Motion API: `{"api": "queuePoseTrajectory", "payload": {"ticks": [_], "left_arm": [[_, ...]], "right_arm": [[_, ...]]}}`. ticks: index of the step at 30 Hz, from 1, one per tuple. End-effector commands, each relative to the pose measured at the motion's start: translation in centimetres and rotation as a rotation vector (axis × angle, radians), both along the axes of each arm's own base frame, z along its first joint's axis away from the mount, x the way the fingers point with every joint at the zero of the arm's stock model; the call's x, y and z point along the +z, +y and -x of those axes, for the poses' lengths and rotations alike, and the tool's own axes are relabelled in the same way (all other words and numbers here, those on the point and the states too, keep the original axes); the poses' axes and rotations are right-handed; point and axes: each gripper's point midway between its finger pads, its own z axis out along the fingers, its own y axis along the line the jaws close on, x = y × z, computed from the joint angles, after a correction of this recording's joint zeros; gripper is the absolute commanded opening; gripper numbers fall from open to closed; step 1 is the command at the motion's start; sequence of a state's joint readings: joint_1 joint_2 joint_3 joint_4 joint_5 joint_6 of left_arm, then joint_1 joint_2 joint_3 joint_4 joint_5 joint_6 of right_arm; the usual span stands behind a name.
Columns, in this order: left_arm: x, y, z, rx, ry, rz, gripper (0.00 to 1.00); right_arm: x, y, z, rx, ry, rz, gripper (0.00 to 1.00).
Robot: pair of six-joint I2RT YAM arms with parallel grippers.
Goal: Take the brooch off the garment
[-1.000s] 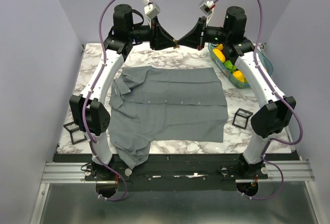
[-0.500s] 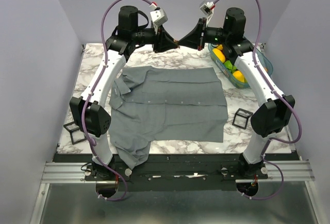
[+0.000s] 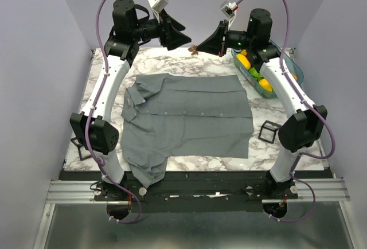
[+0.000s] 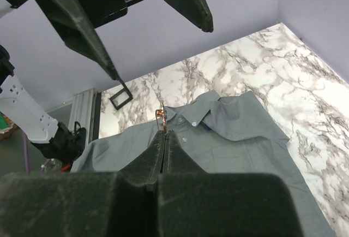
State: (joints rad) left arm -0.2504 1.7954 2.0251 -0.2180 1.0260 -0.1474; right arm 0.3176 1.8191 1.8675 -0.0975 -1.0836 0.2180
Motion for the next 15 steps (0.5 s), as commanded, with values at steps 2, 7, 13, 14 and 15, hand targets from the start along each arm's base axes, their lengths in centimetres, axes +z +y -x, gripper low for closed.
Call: {"api": "queuePoseTrajectory", "payload": {"ticks": [2, 7, 13, 14, 15], "left_arm": [[1.3, -0.7, 1.6, -0.059, 0.009, 0.044, 0.75], [-2.4, -0.5, 1.4, -0.061, 0.058, -0.041, 0.69], [-3.8, -0.5, 0.7, -0.044, 0.089, -0.059, 0.57], [-4.0, -0.6, 0.7, -0.049, 0.092, -0.062, 0.55], [-4.2, -0.6, 0.7, -0.054, 0.1, -0.066, 0.53]], "right_arm": [[0.5, 0.3, 0.2, 0.031, -0.014, -0.01, 0.01], [0.6, 0.2, 0.4, 0.033, -0.022, -0.01, 0.01], [0.8, 0.2, 0.5, 0.035, -0.024, -0.011, 0.01], [0.7, 0.2, 0.5, 0.033, -0.02, -0.011, 0.01], [0.7, 0.3, 0.4, 0.033, -0.02, -0.011, 0.01]]}}
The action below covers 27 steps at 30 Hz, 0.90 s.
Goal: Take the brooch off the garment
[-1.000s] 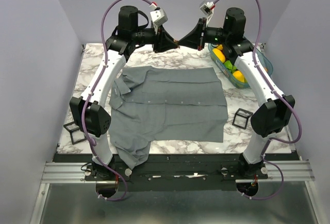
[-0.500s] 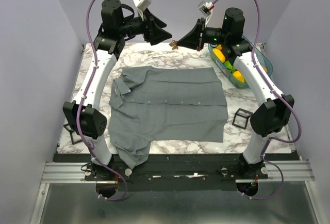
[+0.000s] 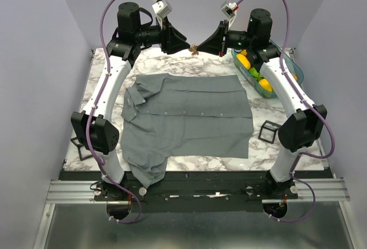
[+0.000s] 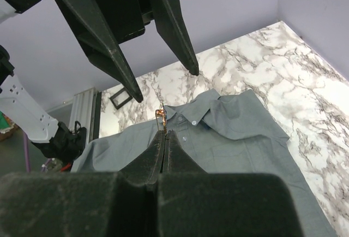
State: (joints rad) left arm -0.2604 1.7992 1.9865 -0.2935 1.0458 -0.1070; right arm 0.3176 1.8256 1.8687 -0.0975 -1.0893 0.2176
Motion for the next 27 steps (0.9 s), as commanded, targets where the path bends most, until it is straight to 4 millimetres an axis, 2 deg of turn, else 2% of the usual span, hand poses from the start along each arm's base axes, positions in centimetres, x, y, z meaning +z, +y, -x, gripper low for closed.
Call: {"api": "queuePoseTrajectory", "payload": {"ticks": [1, 14, 27], "left_arm": [[-1.6, -0.2, 0.2, -0.025, 0.03, -0.028, 0.52], [-2.7, -1.2, 0.4, -0.061, 0.054, -0.042, 0.43], [-2.6, -2.2, 1.0, -0.128, 0.054, -0.027, 0.23]], "right_arm": [[1.0, 0.2, 0.5, 0.026, -0.026, -0.013, 0.01], [1.1, 0.2, 0.4, 0.026, -0.021, -0.017, 0.01], [0.5, 0.2, 0.2, 0.015, -0.007, -0.012, 0.01]]}}
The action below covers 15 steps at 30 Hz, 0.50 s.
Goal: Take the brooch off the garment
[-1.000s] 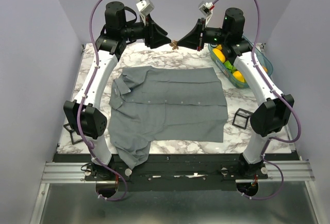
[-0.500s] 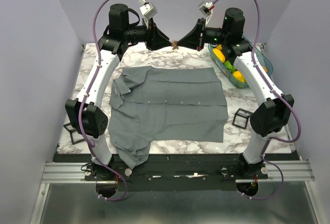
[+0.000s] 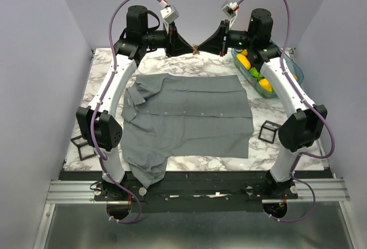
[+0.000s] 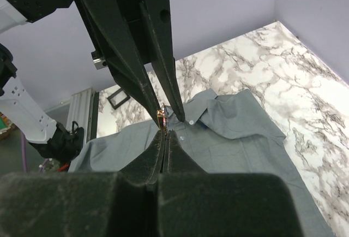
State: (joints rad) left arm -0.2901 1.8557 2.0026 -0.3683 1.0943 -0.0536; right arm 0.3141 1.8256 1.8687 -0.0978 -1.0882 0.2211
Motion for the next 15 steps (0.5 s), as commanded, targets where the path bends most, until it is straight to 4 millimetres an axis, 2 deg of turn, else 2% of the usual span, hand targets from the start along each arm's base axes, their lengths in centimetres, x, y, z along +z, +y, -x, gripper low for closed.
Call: {"api": "queuePoseTrajectory", "payload": {"ticks": [1, 4, 6, 9, 10, 12, 15], "left_arm": [[0.4, -0.6, 0.6, -0.05, -0.005, 0.012, 0.22], [0.5, -0.7, 0.9, -0.062, -0.004, 0.017, 0.11], [0.5, -0.8, 0.9, -0.065, -0.004, 0.017, 0.0], [0.3, -0.8, 0.9, -0.065, 0.002, 0.016, 0.0], [0.4, -0.8, 0.9, -0.063, 0.0, 0.016, 0.0], [0.1, -0.7, 0.9, -0.06, 0.001, 0.007, 0.0], [-0.6, -0.4, 1.0, -0.039, 0.016, -0.02, 0.0]], "right_arm": [[0.5, 0.4, 0.3, 0.019, -0.011, -0.011, 0.01], [0.3, 0.4, 0.1, 0.016, -0.005, -0.01, 0.01], [0.1, 0.4, 0.0, 0.015, 0.0, -0.009, 0.01], [-0.2, 0.4, -0.2, 0.002, 0.01, -0.005, 0.02], [-0.4, 0.4, -0.3, -0.004, 0.018, -0.003, 0.09], [-0.3, 0.3, -0.3, -0.013, 0.018, -0.004, 0.15], [0.2, -0.2, -0.4, -0.022, 0.01, -0.007, 0.38]]}}
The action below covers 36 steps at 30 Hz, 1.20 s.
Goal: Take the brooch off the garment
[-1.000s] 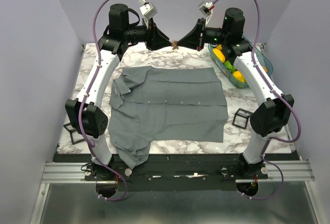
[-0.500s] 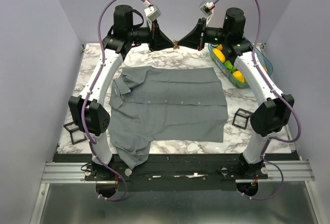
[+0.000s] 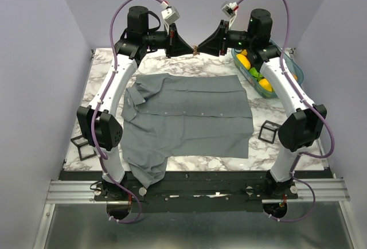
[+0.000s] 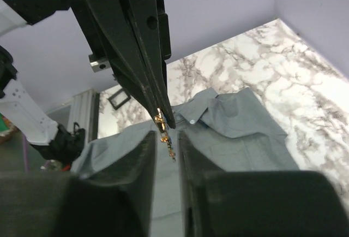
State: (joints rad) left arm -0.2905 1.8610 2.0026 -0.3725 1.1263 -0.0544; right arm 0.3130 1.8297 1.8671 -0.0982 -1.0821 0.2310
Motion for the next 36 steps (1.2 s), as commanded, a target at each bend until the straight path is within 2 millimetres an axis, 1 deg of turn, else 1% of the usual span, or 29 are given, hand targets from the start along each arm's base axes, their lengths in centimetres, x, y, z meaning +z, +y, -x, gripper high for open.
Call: {"api": "queuePoseTrajectory", "payload": {"ticks": [1, 2, 3, 4, 5, 6, 8, 9, 11, 12, 13, 14, 15, 16, 17, 18, 19, 21, 22, 24, 25, 27, 28, 30, 31, 32, 33, 34, 36], "left_arm": [[-0.5, 0.1, 0.6, -0.002, -0.039, -0.044, 0.0], [-0.9, 0.5, 0.3, 0.028, -0.049, -0.071, 0.0], [-2.2, 1.2, 0.9, 0.035, -0.01, -0.117, 0.0], [-2.5, 2.2, 0.6, 0.05, -0.07, -0.16, 0.0], [-3.2, 3.0, 0.7, 0.056, -0.086, -0.2, 0.0], [-5.0, 4.2, 1.5, 0.078, -0.019, -0.281, 0.0], [-6.0, 6.4, 1.7, 0.098, -0.082, -0.381, 0.0], [-7.2, 7.4, 2.6, 0.103, -0.045, -0.439, 0.0], [-8.6, 10.1, 3.0, 0.15, -0.083, -0.552, 0.0], [-9.2, 11.0, 3.6, 0.16, -0.079, -0.593, 0.0], [-10.2, 12.7, 4.3, 0.19, -0.081, -0.663, 0.0], [-10.9, 14.1, 4.7, 0.207, -0.073, -0.704, 0.0], [-11.5, 15.3, 5.3, 0.203, -0.089, -0.747, 0.0], [-12.8, 17.0, 6.4, 0.222, -0.072, -0.814, 0.0], [-13.6, 18.2, 7.0, 0.226, -0.069, -0.854, 0.0], [-14.4, 20.1, 7.7, 0.228, -0.067, -0.914, 0.0], [-15.6, 21.5, 9.0, 0.229, -0.047, -0.964, 0.0], [-16.9, 25.5, 10.2, 0.289, -0.002, -1.088, 0.0], [-18.0, 26.8, 11.5, 0.273, 0.006, -1.133, 0.0], [-19.0, 30.2, 12.7, 0.311, 0.03, -1.238, 0.0], [-20.1, 32.1, 14.1, 0.32, 0.054, -1.284, 0.0], [-20.9, 34.8, 15.0, 0.364, 0.068, -1.372, 0.0], [-21.9, 36.1, 16.4, 0.387, 0.103, -1.398, 0.0], [-22.6, 37.4, 17.2, 0.414, 0.104, -1.432, 0.0], [-23.5, 37.6, 18.3, 0.409, 0.117, -1.437, 0.0], [-23.9, 38.5, 19.0, 0.43, 0.131, -1.467, 0.0], [-24.1, 39.0, 18.9, 0.453, 0.113, -1.484, 0.0], [-25.2, 39.5, 20.2, 0.451, 0.138, -1.526, 0.0], [-26.0, 40.2, 20.8, 0.493, 0.154, -1.566, 0.0]], "right_arm": [[1.2, -0.4, -0.1, -0.021, -0.022, -0.013, 0.49], [1.6, -1.2, -0.4, -0.039, -0.02, -0.018, 0.52], [2.2, -1.8, -0.5, -0.052, -0.023, -0.024, 0.55], [3.1, -2.3, -0.4, -0.062, -0.032, -0.032, 0.58], [3.5, -3.5, -1.0, -0.091, -0.028, -0.037, 0.59], [3.5, -4.0, -1.2, -0.104, -0.025, -0.039, 0.6], [3.4, -5.6, -1.9, -0.151, -0.011, -0.038, 0.62], [3.1, -6.1, -2.2, -0.169, 0.001, -0.035, 0.63], [2.2, -7.1, -2.5, -0.2, 0.02, -0.022, 0.63], [2.1, -7.3, -2.3, -0.205, 0.011, -0.013, 0.63], [1.4, -7.6, -2.1, -0.215, 0.03, 0.009, 0.64], [0.9, -7.9, -2.2, -0.23, -0.017, 0.041, 0.64], [0.7, -8.0, -1.6, -0.235, -0.023, 0.058, 0.64], [-0.1, -8.4, -1.3, -0.248, 0.0, 0.083, 0.64], [-0.7, -8.8, -1.6, -0.281, -0.023, 0.117, 0.65], [-0.9, -9.1, -1.2, -0.296, -0.02, 0.134, 0.65], [-1.8, -9.4, -0.9, -0.31, 0.022, 0.161, 0.65], [-2.9, -10.1, -0.9, -0.338, 0.009, 0.217, 0.65], [-3.9, -10.3, -0.4, -0.341, 0.057, 0.246, 0.65], [-4.9, -10.9, -0.4, -0.355, 0.069, 0.292, 0.65], [-5.8, -11.0, -0.2, -0.35, 0.105, 0.315, 0.65], [-6.4, -11.2, -0.2, -0.354, 0.12, 0.333, 0.65], [-6.9, -11.2, -0.2, -0.353, 0.142, 0.34, 0.65], [-7.2, -11.0, -0.6, -0.356, 0.178, 0.338, 0.65], [-7.2, -10.9, -0.8, -0.36, 0.184, 0.335, 0.65], [-7.3, -10.7, -1.1, -0.359, 0.191, 0.33, 0.65], [-7.3, -10.5, -1.2, -0.352, 0.179, 0.327, 0.65], [-7.2, -10.3, -1.6, -0.349, 0.166, 0.321, 0.65], [-7.0, -9.8, -2.2, -0.342, 0.192, 0.299, 0.65]]}}
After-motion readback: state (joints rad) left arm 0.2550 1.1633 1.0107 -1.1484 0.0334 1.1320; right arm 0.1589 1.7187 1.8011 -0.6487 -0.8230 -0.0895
